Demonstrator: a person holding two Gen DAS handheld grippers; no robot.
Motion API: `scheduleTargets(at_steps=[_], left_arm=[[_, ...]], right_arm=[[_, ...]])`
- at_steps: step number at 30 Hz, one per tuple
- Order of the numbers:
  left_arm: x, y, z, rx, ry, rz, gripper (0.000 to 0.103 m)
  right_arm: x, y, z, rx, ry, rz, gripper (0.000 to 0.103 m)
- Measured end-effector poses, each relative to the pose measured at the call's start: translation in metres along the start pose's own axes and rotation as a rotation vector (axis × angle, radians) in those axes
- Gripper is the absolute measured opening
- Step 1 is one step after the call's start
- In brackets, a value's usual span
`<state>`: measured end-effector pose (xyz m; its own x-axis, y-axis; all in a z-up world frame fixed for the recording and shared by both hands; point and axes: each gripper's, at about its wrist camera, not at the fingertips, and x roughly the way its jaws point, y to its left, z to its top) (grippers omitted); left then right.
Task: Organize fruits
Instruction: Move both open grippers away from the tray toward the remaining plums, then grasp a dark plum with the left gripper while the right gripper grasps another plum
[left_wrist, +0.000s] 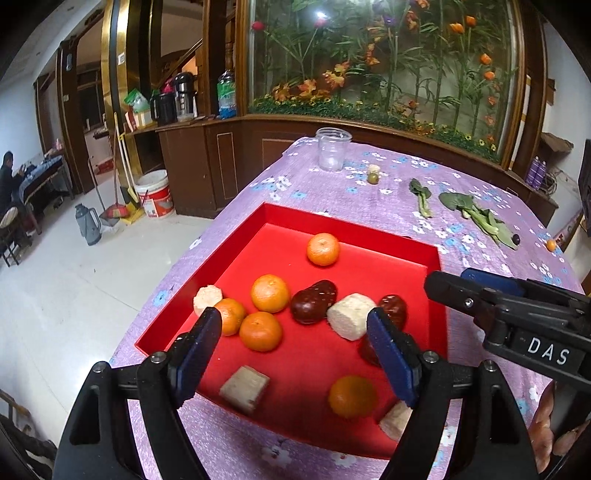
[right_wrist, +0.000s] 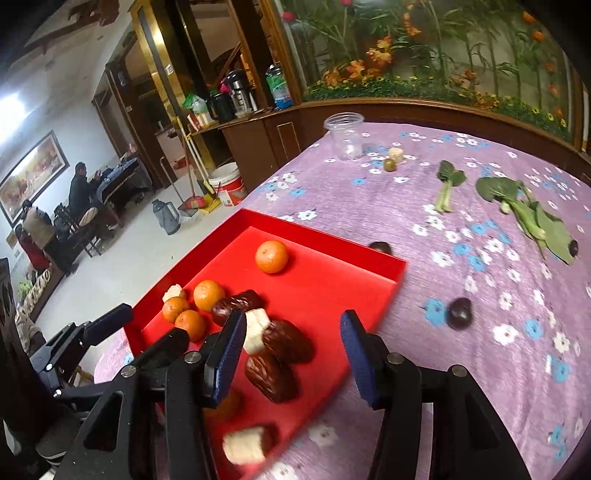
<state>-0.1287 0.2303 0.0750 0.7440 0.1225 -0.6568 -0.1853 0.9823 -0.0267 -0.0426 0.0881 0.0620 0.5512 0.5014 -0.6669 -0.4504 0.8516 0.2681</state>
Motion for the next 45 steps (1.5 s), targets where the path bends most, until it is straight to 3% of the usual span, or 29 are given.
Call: scheduleTargets(at_steps=[12, 22, 29, 36, 40, 45], left_arm=[[-0.021, -0.034, -0.001, 0.07, -0.02, -0.026, 0.086], [-0.017, -0.018, 0.015, -0.015, -0.003, -0.07, 0.086], [0.004, -0.027, 0.025, -0.035, 0.042, -0.128, 0.086], [0.03, -0.048, 0.045, -0.014, 0.094, -0.194, 0.086], [0.036, -0.068, 0.065, 0.017, 0.086, -0.253, 0.086], [0.052, -0.1, 0.079, 0.05, 0.112, -0.386, 0.086]], right_arm=[[-0.045, -0.05, -0.023, 0.077, -0.055, -0.034, 0.059], [-0.076, -0.125, -0.043, 0.175, -0.07, -0.138, 0.061], [-0.062, -0.147, -0.043, 0.189, -0.028, -0.136, 0.061], [-0.052, -0.169, -0.039, 0.2, -0.008, -0.148, 0.061], [-0.069, -0.207, -0.028, 0.224, -0.031, -0.246, 0.061], [-0.088, -0.242, -0.007, 0.257, -0.062, -0.327, 0.061]])
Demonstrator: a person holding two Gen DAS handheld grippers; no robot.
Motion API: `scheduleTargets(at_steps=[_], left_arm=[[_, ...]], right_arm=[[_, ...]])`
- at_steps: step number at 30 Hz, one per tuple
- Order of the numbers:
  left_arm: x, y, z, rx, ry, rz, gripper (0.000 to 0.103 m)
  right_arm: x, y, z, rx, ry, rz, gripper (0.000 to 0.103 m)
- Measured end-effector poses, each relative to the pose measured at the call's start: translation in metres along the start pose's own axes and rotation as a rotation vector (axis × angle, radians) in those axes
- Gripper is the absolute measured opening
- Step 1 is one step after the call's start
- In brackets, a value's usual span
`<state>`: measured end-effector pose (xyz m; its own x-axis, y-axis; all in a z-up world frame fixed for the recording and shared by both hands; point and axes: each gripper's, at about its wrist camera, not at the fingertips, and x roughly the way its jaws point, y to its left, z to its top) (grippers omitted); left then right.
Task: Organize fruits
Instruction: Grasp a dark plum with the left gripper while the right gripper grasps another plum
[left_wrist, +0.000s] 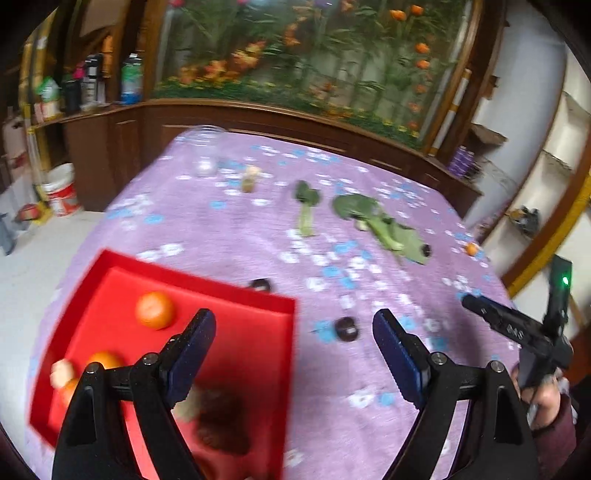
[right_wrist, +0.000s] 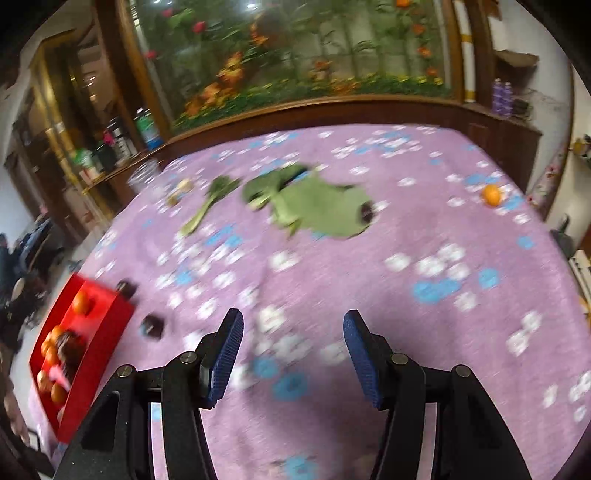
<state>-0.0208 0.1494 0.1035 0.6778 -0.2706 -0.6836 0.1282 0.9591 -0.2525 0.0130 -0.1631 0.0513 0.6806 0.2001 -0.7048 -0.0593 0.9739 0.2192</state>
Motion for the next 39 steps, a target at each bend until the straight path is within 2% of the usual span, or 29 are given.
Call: scheduleTargets(at_steps=[4, 9, 13, 16, 21, 22, 24, 26, 27, 28, 29, 30, 31, 35, 39], left_arm=[[0.026, 0.004, 0.021, 0.004, 0.033, 0.0, 0.086], [0.078, 0.017, 0.047, 0.047, 0.178, 0.046, 0.086], [0.112, 0.026, 0.048, 0.026, 0.284, 0.031, 0.069], [0.132, 0.029, 0.048, 0.033, 0.353, 0.059, 0.061], [0.158, 0.023, 0.048, 0.118, 0.454, 0.106, 0.06], [0.16, 0.018, 0.048, 0.124, 0.47, 0.075, 0.06], [0.158, 0.009, 0.049, 0.098, 0.503, -0.048, 0.06], [0.15, 0.0, 0.053, 0.076, 0.487, -0.155, 0.06], [0.142, -0.002, 0.057, 0.038, 0.481, -0.278, 0.06], [0.136, -0.003, 0.058, 0.002, 0.473, -0.364, 0.06], [0.13, -0.003, 0.061, -0.026, 0.456, -0.421, 0.06], [0.122, -0.004, 0.063, -0.033, 0.431, -0.443, 0.06], [0.117, -0.005, 0.063, -0.024, 0.414, -0.434, 0.061], [0.11, -0.014, 0.057, 0.038, 0.394, -0.312, 0.061], [0.118, -0.023, 0.049, 0.059, 0.4, -0.293, 0.061]], right_arm=[[0.009, 0.015, 0.002, -0.008, 0.031, 0.085, 0.061], [0.038, 0.067, -0.007, -0.085, 0.094, 0.205, 0.061], [0.059, 0.109, -0.008, -0.143, 0.127, 0.267, 0.061], [0.067, 0.126, -0.007, -0.17, 0.134, 0.276, 0.061], [0.076, 0.145, -0.014, -0.236, 0.13, 0.248, 0.061], [0.079, 0.148, -0.015, -0.245, 0.131, 0.242, 0.061], [0.086, 0.155, -0.017, -0.267, 0.133, 0.223, 0.061], [0.09, 0.153, -0.019, -0.278, 0.141, 0.196, 0.061], [0.091, 0.151, -0.02, -0.275, 0.146, 0.18, 0.061], [0.091, 0.145, -0.02, -0.263, 0.149, 0.161, 0.061], [0.088, 0.136, -0.02, -0.246, 0.152, 0.148, 0.061], [0.084, 0.128, -0.019, -0.218, 0.148, 0.161, 0.061], [0.078, 0.118, -0.018, -0.194, 0.141, 0.151, 0.061], [0.05, 0.088, -0.019, -0.157, 0.091, 0.095, 0.062], [0.036, 0.069, -0.023, -0.141, 0.068, 0.069, 0.062]])
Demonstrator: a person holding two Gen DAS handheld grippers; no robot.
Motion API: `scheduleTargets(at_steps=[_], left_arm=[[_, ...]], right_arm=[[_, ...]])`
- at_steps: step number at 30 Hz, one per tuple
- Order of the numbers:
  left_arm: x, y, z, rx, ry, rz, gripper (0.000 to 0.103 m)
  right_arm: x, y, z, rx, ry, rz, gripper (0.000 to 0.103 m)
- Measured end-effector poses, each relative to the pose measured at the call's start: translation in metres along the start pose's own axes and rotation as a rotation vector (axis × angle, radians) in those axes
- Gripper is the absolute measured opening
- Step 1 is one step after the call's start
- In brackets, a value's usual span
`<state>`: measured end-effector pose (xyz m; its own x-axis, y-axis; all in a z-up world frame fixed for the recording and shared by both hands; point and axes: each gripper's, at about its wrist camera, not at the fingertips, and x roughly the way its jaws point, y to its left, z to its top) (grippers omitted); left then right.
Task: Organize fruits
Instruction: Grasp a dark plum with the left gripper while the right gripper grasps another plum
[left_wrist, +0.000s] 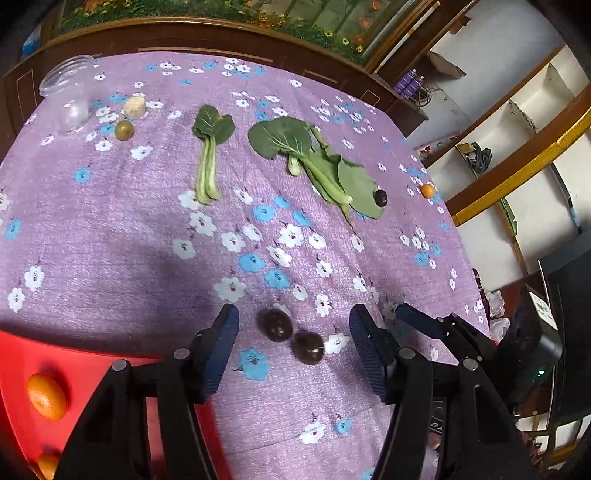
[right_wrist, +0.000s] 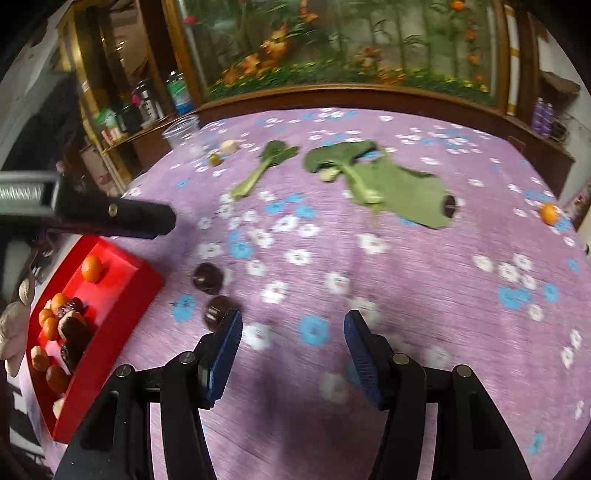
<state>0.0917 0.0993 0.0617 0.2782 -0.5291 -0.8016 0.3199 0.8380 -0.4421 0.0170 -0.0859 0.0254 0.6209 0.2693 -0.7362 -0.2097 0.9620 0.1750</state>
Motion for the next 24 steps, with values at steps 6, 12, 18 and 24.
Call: scheduleTargets(at_steps=[6, 12, 18, 24], left_arm=[[0.025, -0.003, 0.001, -0.024, 0.031, 0.013, 0.061], [0.039, -0.01, 0.0, -0.001, 0.054, 0.066, 0.051], [0.033, -0.004, 0.0, 0.019, 0.042, 0.122, 0.05], [0.034, 0.005, 0.002, 0.038, 0.056, 0.191, 0.05]], right_arm=[[0.015, 0.018, 0.001, -0.031, 0.007, 0.124, 0.062], [0.039, 0.047, 0.004, -0.081, 0.033, 0.16, 0.06], [0.05, 0.053, 0.002, -0.077, 0.044, 0.137, 0.052], [0.052, 0.056, 0.004, -0.073, 0.04, 0.122, 0.038]])
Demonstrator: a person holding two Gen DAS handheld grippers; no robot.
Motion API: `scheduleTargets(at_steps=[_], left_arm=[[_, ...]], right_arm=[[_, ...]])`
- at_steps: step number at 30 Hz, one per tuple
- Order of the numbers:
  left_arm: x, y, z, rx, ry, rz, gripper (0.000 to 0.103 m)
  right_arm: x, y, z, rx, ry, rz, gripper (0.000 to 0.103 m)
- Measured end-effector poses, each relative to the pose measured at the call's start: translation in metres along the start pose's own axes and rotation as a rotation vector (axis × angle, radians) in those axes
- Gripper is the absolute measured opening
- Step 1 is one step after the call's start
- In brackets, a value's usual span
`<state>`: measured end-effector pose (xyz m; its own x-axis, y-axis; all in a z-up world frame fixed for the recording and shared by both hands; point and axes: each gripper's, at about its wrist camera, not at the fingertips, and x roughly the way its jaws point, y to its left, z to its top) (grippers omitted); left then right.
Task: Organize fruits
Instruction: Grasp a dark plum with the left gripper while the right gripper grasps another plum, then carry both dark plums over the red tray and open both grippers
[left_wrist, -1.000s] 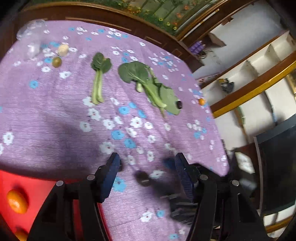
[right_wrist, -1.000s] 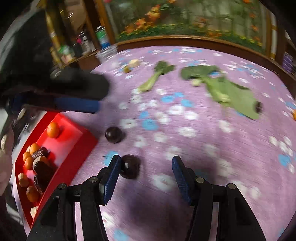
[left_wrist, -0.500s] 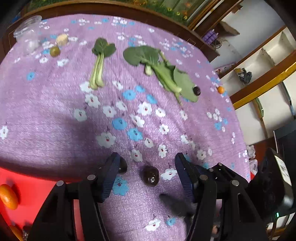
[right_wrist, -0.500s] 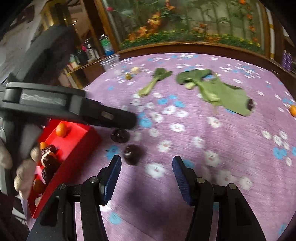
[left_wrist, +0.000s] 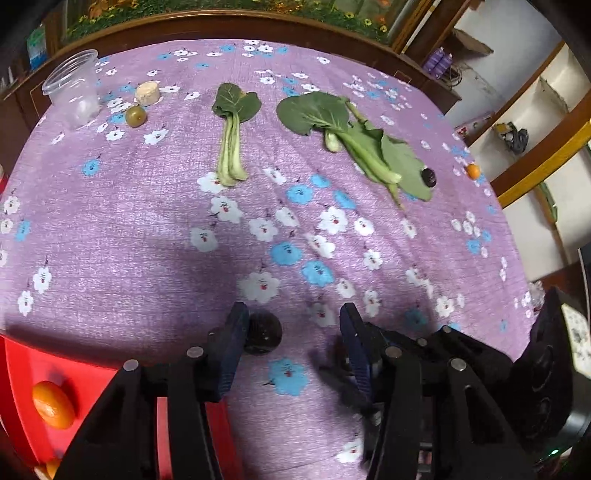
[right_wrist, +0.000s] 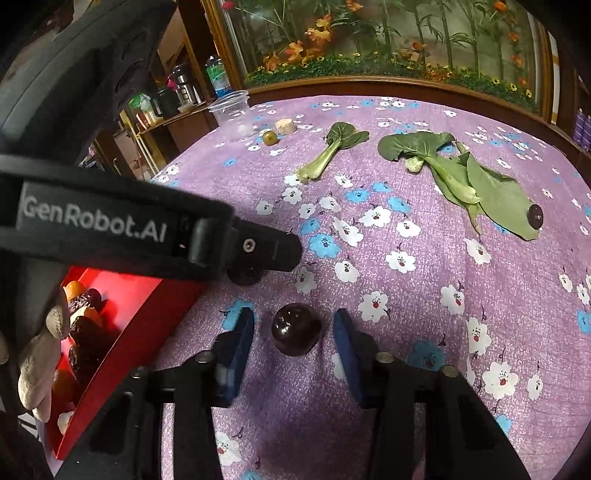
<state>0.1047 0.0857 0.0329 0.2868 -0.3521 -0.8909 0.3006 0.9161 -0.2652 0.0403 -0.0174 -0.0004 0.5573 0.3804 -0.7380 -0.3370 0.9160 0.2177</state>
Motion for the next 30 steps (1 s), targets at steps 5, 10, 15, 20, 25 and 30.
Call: scheduleTargets(at_steps=[5, 10, 15, 20, 25, 30], left_arm=[[0.011, -0.005, -0.002, 0.105, 0.036, 0.127, 0.05], [0.018, -0.008, -0.007, 0.196, 0.022, 0.245, 0.029], [0.001, -0.006, -0.009, 0.166, -0.037, 0.211, 0.023], [-0.02, -0.013, -0.014, 0.142, -0.079, 0.163, 0.023], [-0.04, -0.017, -0.029, 0.104, -0.124, 0.103, 0.023], [-0.067, -0.023, -0.052, 0.067, -0.189, 0.063, 0.024]], right_arm=[[0.0, -0.01, 0.002, 0.045, 0.008, 0.025, 0.028], [-0.004, -0.014, -0.001, 0.062, 0.01, 0.029, 0.027], [-0.007, -0.015, -0.003, 0.075, 0.012, 0.029, 0.027], [-0.019, -0.015, -0.007, 0.087, 0.0, 0.029, 0.027], [-0.04, -0.013, -0.014, 0.093, -0.028, 0.031, 0.027], [-0.064, -0.009, -0.023, 0.099, -0.059, 0.034, 0.026]])
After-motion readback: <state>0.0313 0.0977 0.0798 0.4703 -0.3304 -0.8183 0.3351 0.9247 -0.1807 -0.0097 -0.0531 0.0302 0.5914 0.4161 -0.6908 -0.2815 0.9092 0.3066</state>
